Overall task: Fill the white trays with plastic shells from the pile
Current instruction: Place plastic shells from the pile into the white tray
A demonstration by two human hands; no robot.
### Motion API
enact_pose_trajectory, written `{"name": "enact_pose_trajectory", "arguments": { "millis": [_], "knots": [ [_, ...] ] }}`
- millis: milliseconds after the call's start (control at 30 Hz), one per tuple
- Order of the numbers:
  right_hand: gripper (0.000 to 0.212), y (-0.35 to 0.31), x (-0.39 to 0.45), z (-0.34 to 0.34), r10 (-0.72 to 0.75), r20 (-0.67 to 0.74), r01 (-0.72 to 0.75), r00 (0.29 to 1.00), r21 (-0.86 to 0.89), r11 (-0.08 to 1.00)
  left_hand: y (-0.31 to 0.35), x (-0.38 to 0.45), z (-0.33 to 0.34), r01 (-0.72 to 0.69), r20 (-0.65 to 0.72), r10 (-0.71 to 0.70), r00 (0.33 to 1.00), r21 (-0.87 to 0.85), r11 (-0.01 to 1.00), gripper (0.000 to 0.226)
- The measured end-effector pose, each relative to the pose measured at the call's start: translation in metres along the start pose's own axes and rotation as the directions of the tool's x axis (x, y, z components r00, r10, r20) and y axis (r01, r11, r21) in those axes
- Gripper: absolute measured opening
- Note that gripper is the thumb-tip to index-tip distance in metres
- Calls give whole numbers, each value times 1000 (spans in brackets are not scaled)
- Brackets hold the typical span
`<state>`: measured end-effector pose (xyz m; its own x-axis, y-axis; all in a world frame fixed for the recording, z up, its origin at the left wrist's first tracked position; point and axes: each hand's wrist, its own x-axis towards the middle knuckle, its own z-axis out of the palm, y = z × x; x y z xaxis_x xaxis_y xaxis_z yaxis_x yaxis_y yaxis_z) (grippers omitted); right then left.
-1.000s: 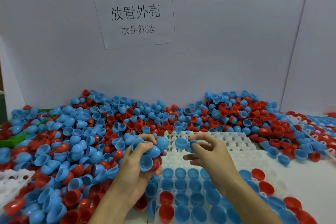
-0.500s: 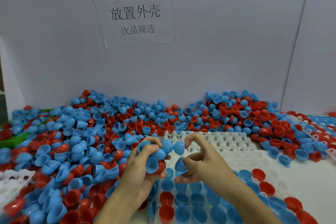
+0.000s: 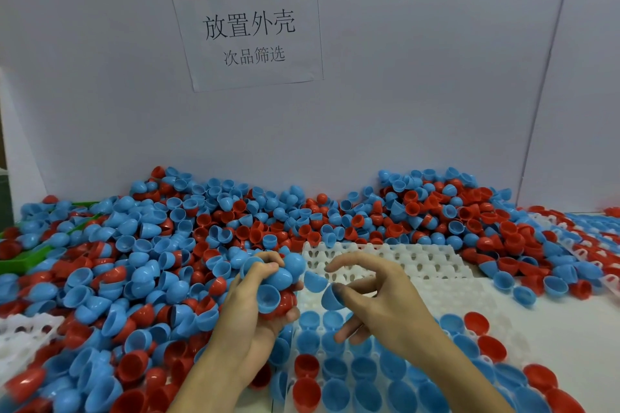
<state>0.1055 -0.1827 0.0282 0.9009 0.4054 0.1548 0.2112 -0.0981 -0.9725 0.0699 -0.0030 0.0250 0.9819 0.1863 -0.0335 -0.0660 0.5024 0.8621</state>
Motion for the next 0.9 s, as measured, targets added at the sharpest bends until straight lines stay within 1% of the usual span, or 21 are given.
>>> {"name": "enact_pose_trajectory", "arguments": {
  "millis": [100,300,433,533,633,733,767,867,900],
  "knots": [
    [32,2,1,2,-13,-37,13,999,-10,1000,-1,0,2,14,-35,-14,999,3,1000,15],
    [27,0,1,2,21,-61,-22,998,-22,1000,0,-1,4,23,-52,-23,998,0,1000,17],
    [13,0,0,-2,52,-34,-53,998,-41,998,0,-1,4,23,-59,-23,998,5,1000,13],
    [4,1,1,-5,36,-40,-39,999,-83,996,-1,-1,3,22,-58,-22,998,-2,1000,14],
    [4,1,2,-9,-16,-92,0,996,-173,985,-1,0,2,29,-63,-30,998,-10,1000,19],
    [5,-5,4,-26,-69,-135,22,989,-320,947,-1,1,0,35,-57,-36,998,-24,999,20],
    [6,-8,5,-37,-83,-144,24,986,-374,927,-1,2,0,37,-55,-38,998,-26,999,18],
    [9,-18,9,-75,-107,-146,16,983,-518,855,-1,2,0,33,-42,-34,999,-27,999,2],
    [9,-20,10,-87,-99,-133,7,986,-564,826,-1,2,0,31,-34,-32,999,-22,999,4]
  ]
}}
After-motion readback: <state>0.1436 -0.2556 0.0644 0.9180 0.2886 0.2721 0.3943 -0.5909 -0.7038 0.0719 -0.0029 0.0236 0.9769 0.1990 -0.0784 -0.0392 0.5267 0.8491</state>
